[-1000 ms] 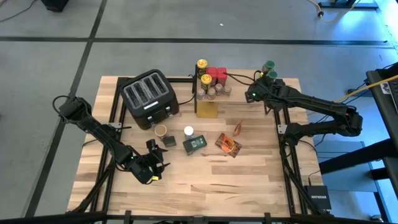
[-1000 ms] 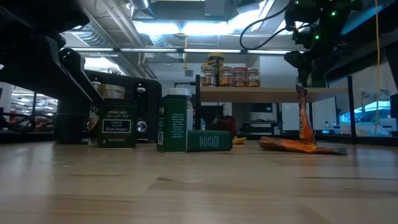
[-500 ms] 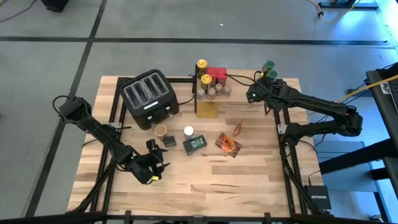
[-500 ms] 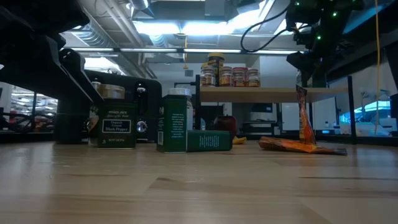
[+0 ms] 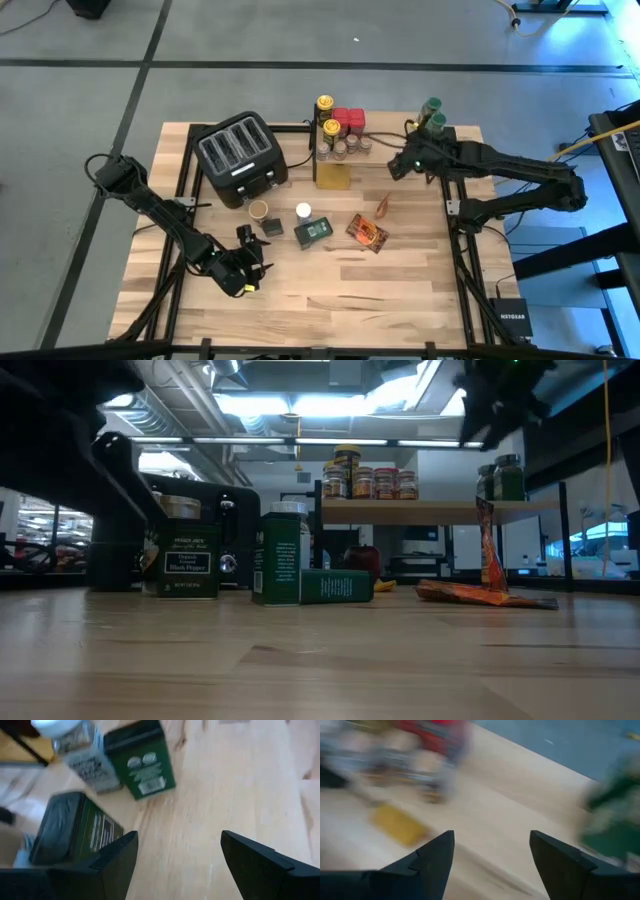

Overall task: Shelf spices
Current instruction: Put the black seasoning can on the shelf

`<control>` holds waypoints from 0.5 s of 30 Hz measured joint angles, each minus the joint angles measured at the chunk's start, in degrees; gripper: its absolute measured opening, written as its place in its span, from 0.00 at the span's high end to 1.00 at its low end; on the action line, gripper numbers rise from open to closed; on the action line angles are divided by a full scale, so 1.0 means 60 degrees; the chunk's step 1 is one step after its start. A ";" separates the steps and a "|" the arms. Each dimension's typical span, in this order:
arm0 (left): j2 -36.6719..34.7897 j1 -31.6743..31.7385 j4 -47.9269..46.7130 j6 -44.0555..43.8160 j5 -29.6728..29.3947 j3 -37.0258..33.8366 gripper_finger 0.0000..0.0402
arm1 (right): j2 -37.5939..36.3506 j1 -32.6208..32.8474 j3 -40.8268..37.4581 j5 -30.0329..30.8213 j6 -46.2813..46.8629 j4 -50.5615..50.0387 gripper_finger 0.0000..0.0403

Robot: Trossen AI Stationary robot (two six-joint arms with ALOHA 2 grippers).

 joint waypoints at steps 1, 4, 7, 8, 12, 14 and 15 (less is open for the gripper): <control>0.0000 0.0000 -0.0011 0.0107 -0.0004 0.0087 0.31 | 0.0018 0.0375 0.0032 0.0000 -0.0055 0.0330 0.34; 0.0000 0.0000 -0.0258 0.0828 0.0005 0.0541 0.31 | 0.0088 0.1530 0.0026 -0.0103 -0.0268 0.1352 0.34; -0.0111 0.0012 -0.1060 0.1599 0.0004 0.1280 0.31 | 0.0227 0.2544 0.0026 -0.0090 -0.0549 0.2217 0.34; -0.0186 0.0044 -0.1386 0.1822 -0.0019 0.1580 0.31 | 0.0311 0.2819 0.0026 -0.0076 -0.0664 0.2486 0.34; -0.0694 0.0156 -0.2399 0.2768 -0.0244 0.2774 0.31 | 0.0904 0.3702 0.0026 0.0186 -0.0947 0.3214 0.34; -0.1014 0.0215 -0.2710 0.3226 -0.0304 0.3264 0.31 | 0.1292 0.3962 0.0026 0.0206 -0.1133 0.3500 0.34; -0.1189 0.0253 -0.2761 0.3500 -0.0326 0.3450 0.31 | 0.1504 0.4075 0.0026 0.0214 -0.1216 0.3642 0.34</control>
